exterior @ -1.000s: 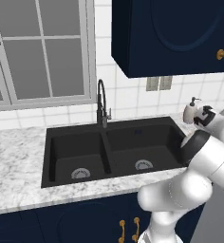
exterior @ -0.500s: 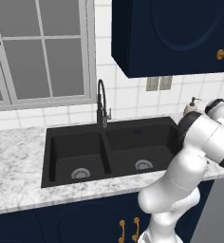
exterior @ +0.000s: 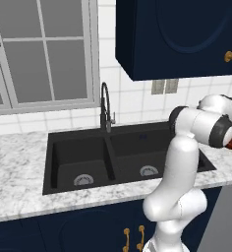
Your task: Pick the tomato from the sink and place it in the bowl. Then pick the bowl and place it in the microwave. Then close the microwave door and press the start button.
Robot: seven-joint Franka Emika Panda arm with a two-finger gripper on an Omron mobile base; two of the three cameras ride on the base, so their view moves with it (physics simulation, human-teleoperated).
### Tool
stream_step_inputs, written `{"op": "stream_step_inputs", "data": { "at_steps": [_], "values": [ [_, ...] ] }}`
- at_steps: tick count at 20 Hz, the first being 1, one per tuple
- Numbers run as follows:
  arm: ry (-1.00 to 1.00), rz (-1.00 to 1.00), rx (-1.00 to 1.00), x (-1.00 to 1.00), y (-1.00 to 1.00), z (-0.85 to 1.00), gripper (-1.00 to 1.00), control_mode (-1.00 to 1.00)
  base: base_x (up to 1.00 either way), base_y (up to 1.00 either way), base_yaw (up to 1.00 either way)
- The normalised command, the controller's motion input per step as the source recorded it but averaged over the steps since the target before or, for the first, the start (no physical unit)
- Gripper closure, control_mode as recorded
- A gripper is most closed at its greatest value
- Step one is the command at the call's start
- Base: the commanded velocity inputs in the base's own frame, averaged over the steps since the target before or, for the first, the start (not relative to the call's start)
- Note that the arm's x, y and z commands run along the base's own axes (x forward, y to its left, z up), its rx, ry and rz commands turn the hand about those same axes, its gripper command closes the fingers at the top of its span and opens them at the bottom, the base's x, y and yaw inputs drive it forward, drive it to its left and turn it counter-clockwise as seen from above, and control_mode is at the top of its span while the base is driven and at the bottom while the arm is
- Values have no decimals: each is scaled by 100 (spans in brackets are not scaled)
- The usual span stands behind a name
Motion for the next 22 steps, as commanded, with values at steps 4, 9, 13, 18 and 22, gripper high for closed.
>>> {"op": "stream_step_inputs", "data": {
  "at_steps": [4,9,13,18,22],
  "values": [
    [0,-9,0,18,-37,-25,100,-100,0,0,0],
    [1,-3,-2,40,-1,-36,100,-100,0,0,0],
    [1,0,0,29,0,-22,100,-100,0,0,0],
    [1,-5,0,14,0,-21,-100,-100,0,0,0],
    [-1,-11,0,0,2,0,-100,-100,0,0,0]
  ]
}}
